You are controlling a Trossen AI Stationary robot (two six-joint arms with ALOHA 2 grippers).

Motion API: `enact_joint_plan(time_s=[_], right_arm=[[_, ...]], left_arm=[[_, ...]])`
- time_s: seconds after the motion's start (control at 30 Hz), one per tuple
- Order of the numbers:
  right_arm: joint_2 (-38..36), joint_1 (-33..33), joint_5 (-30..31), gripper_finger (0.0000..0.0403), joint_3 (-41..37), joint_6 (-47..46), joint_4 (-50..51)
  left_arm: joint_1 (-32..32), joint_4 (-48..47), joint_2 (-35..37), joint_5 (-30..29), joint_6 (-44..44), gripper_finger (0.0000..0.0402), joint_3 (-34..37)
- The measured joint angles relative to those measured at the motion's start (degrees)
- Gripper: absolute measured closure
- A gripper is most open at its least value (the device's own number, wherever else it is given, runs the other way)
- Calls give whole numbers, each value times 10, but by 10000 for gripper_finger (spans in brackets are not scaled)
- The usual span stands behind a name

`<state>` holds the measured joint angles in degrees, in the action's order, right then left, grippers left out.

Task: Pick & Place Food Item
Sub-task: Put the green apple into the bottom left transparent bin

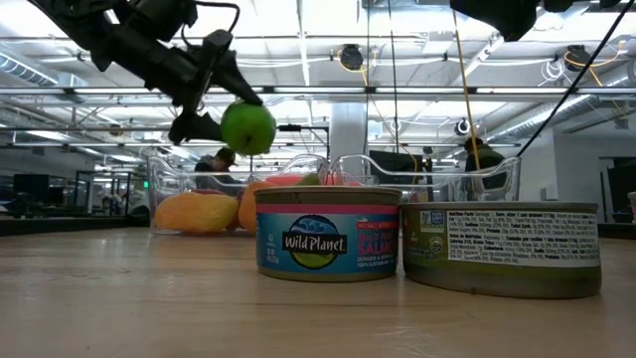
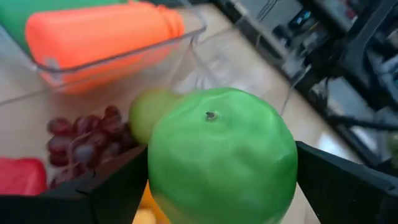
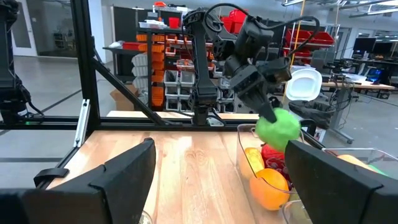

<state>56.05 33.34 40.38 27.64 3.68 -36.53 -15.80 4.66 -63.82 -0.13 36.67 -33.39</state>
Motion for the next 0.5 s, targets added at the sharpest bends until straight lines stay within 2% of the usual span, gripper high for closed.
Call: enact_joint_plan(time_s=[0.23, 0.37, 0.5], right_arm=[[0, 0, 0, 67, 0, 0, 0], [0, 0, 0, 67, 0, 0, 2], [0, 0, 0, 67, 0, 0, 4]], left_arm=[[13, 29, 14, -15, -3, 9, -1], [15, 29, 14, 11, -2, 9, 0], [14, 18, 14, 12, 2, 9, 0]])
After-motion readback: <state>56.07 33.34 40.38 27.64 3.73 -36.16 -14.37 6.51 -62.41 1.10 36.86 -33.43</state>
